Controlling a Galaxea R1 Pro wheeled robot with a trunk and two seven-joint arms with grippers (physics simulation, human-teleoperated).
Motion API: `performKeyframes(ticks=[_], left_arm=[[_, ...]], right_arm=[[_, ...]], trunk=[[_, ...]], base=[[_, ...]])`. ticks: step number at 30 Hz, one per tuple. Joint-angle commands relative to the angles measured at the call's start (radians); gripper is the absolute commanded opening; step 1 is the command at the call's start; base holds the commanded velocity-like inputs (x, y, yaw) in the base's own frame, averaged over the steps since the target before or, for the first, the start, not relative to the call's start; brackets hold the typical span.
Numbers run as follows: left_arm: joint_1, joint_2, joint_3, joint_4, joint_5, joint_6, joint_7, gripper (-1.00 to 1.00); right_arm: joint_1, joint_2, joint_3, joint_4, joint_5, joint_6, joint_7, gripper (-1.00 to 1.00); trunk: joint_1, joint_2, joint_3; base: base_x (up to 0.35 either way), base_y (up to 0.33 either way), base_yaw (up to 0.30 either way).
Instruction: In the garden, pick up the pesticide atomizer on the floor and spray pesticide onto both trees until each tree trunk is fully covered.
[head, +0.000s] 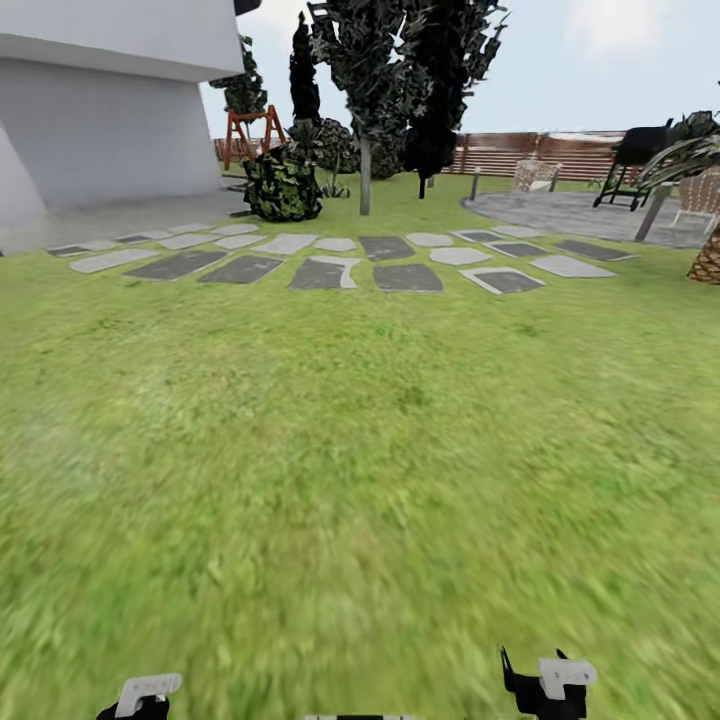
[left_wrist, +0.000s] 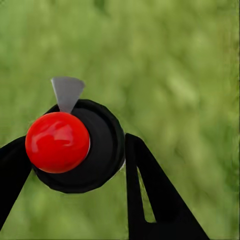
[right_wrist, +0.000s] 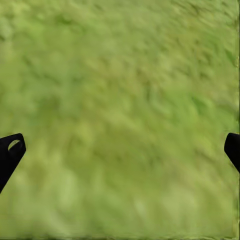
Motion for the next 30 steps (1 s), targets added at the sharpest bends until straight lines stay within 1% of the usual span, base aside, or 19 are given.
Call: performKeyframes(ticks=[1, 11, 30], left_arm=[[0.0, 0.0, 0.009, 0.0, -0.003, -0.002, -0.007, -1.0], [0.0, 0.002, 0.009, 0.0, -0.004, -0.001, -0.005, -1.0], [0.0, 0.0, 0.009, 0.001, -0.004, 0.0, -0.005, -1.0]], right_arm=[[-0.001, 0.0, -0.002, 0.001, 0.011, -0.002, -0.009, 1.0], [-0.001, 0.0, -0.002, 0.001, 0.011, -0.002, -0.009, 1.0], [-0.001, 0.0, -0.002, 0.001, 0.011, -0.002, -0.009, 1.0]], trunk=[[0.0, 0.0, -0.001], [0.0, 0.0, -0.001], [0.0, 0.0, -0.001]], base=[[0.0, -0.277, -0.3], [0.045, -0.304, -0.3], [0.13, -0.305, -0.3]])
